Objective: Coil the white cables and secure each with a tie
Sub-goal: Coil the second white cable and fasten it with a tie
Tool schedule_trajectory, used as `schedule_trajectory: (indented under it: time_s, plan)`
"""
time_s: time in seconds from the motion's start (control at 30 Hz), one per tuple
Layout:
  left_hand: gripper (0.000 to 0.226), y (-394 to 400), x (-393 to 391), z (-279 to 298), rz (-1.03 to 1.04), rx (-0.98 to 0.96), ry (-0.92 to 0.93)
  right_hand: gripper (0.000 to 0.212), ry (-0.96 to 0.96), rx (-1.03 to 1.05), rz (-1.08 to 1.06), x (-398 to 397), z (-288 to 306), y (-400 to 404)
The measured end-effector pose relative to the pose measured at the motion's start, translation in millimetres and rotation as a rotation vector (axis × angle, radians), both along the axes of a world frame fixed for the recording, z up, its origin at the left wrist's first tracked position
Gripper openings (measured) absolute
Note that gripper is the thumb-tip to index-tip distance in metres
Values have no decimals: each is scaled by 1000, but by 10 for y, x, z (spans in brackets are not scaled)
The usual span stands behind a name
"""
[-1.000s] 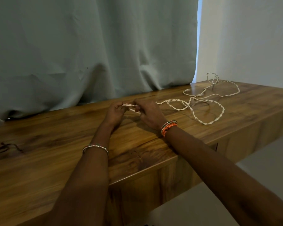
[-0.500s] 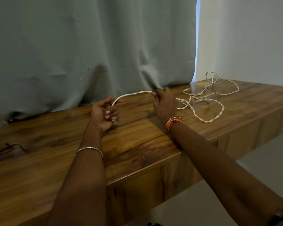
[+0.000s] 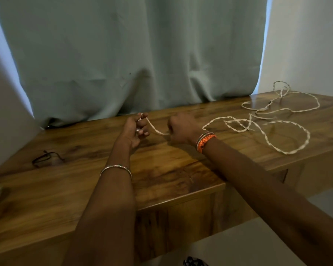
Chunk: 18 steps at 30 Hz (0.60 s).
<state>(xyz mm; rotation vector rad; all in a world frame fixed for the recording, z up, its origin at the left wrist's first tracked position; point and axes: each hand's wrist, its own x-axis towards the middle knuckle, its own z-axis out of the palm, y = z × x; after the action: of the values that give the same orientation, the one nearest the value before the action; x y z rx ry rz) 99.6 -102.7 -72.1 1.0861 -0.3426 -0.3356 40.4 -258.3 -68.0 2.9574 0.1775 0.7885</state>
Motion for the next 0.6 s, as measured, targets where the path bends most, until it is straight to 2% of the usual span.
schedule_trajectory:
  time_s: [0.1,0.2,0.27,0.3,0.43,0.6]
  plan:
    - [30,22,55,-14,54,-37,41,30,42,-81,123,-82,15,169]
    - [29,3,33,11,31,-115,86,25,34,-69,232,-147,51,316]
    - [31,-11,-30,7,-25,-83,112,20,12,-40,283,-186,92,389]
    - [32,-19,-68,-3,-43,-7,100,19,10,-31,299,-200,118,405]
    - [28,-104,-140,-12,67,371,-130,20,5,-82,289,-254,187,393]
    - [28,-157,-100,69,182,634,-513,28,-30,-102,280,-255,256,247]
